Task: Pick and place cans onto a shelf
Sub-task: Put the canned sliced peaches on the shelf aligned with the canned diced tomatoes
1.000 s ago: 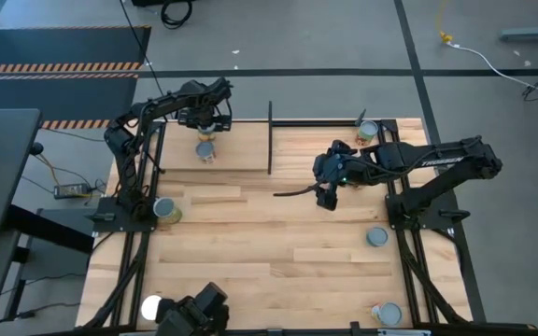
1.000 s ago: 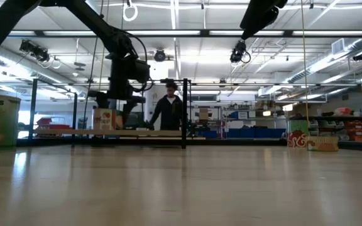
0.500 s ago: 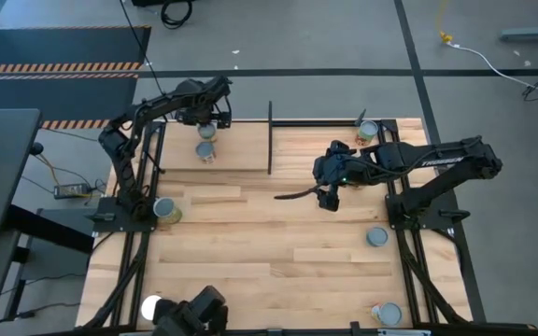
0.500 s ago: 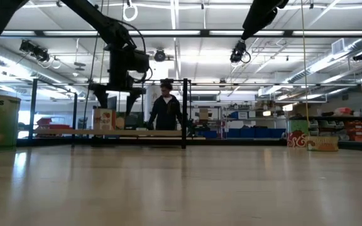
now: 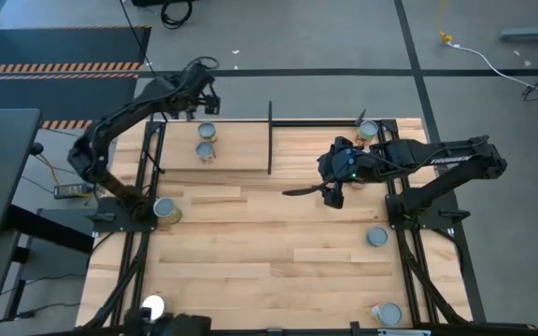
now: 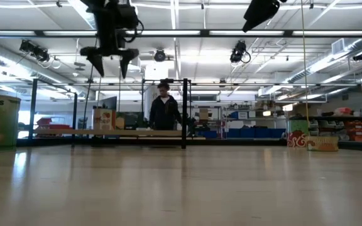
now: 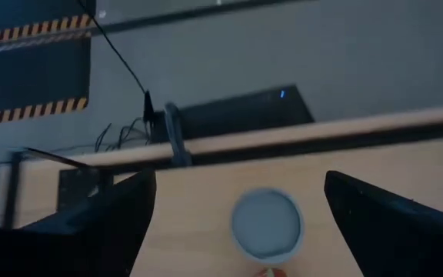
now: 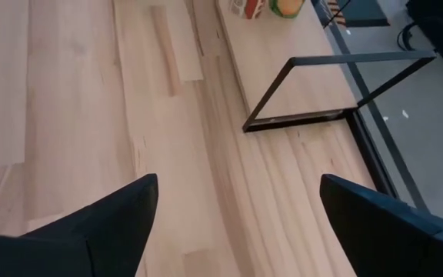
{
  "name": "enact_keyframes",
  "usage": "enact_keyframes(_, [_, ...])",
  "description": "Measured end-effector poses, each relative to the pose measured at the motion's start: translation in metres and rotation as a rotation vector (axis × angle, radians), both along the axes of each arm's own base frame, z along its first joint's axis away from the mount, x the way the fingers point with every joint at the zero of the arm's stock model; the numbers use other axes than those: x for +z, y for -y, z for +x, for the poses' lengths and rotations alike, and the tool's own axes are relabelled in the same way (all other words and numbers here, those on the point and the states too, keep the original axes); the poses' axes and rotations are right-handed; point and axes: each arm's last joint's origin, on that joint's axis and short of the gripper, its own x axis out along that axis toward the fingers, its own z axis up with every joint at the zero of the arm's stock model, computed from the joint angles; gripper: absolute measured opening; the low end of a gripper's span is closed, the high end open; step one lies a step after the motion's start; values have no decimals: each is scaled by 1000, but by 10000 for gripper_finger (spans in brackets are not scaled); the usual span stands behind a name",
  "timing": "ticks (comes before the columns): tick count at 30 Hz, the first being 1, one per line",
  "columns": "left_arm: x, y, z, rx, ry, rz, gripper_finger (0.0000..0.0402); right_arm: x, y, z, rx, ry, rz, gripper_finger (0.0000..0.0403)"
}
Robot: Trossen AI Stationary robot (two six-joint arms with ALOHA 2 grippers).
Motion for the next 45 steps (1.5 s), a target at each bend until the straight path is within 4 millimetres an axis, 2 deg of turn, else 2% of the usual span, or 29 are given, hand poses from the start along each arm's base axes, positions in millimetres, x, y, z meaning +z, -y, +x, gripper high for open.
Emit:
enact_keyframes(5, [15, 7, -10, 5, 40, 42, 382, 1, 4, 2, -30, 29, 16, 366])
enact_keyframes(14, [13, 20, -4, 11, 85, -28, 382, 0, 3, 2, -25, 32, 128, 365])
enact_keyframes(17, [-3, 25, -4, 33, 121, -142, 382, 0, 2, 2, -25, 37, 186, 365])
enact_keyframes(21, [-45, 29, -3, 49, 169, -304, 380, 0, 2, 2, -54, 48, 221, 365])
enact_keyframes(26, [-80, 33, -2, 79, 206, -356, 376, 0, -1, 2, -52, 49, 254, 365])
enact_keyframes(31, [-89, 26, -10, 75, 194, -343, 376, 1, -1, 3, -55, 59, 259, 365])
enact_keyframes(37, [-88, 11, -17, 12, 229, -311, 376, 0, 2, 3, -170, 91, 349, 365])
enact_keyframes(45, [-107, 16, -15, -43, 234, -333, 376, -4, 6, 8, -313, 123, 332, 365])
